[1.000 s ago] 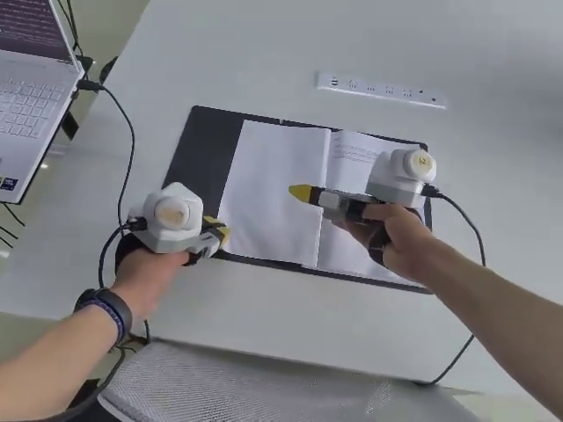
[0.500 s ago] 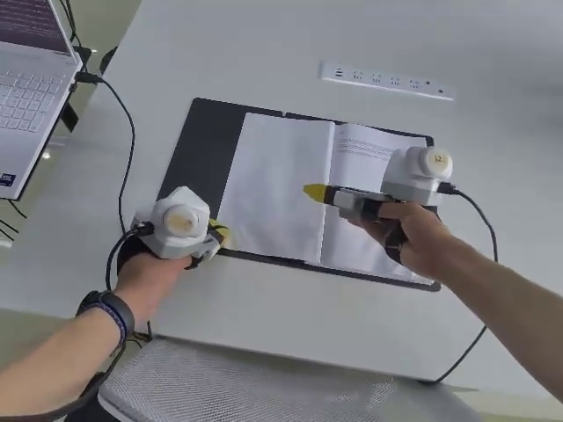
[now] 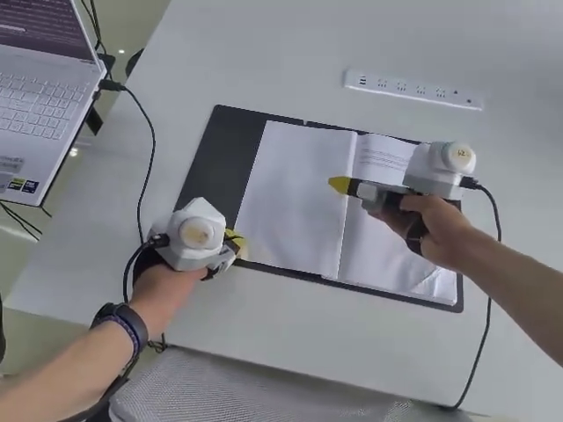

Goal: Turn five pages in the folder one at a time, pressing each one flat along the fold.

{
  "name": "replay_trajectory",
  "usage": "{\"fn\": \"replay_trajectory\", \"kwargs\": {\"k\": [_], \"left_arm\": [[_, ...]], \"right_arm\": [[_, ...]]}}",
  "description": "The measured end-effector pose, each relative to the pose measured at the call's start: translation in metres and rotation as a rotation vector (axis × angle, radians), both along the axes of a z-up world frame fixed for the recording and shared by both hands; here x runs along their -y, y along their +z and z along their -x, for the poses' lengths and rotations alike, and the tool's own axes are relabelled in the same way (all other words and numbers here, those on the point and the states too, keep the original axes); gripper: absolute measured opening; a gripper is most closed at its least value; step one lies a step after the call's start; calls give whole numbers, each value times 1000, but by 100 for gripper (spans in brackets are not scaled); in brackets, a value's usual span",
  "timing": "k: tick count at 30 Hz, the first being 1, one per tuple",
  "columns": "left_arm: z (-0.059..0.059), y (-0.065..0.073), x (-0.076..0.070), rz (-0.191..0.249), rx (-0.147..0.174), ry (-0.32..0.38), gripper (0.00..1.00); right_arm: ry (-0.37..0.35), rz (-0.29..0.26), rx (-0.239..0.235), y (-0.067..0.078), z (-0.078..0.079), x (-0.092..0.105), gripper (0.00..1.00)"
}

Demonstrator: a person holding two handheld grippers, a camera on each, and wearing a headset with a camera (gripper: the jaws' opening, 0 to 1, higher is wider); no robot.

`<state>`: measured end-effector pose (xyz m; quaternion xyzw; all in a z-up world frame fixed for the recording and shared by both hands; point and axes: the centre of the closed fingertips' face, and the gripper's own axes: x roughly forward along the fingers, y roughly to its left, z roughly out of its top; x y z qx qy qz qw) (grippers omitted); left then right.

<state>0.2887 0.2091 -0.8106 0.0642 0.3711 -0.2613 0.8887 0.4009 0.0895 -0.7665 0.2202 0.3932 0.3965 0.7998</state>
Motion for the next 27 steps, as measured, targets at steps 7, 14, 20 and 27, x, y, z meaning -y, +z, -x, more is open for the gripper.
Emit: {"fn": "replay_trajectory", "kwargs": {"k": [7, 14, 20, 27], "left_arm": [[-1, -3, -1, 13, -11, 2, 0], [-5, -6, -4, 4, -16, 0, 0], [-7, -9, -5, 7, -15, 9, 0], [-2, -1, -1, 0, -13, 3, 0]], "right_arm": [[-42, -25, -40, -14, -6, -3, 16], [-69, -39, -48, -17, -8, 5, 1], [-67, -62, -55, -12, -5, 5, 0], [-63, -86, -54, -8, -9, 7, 0]]}}
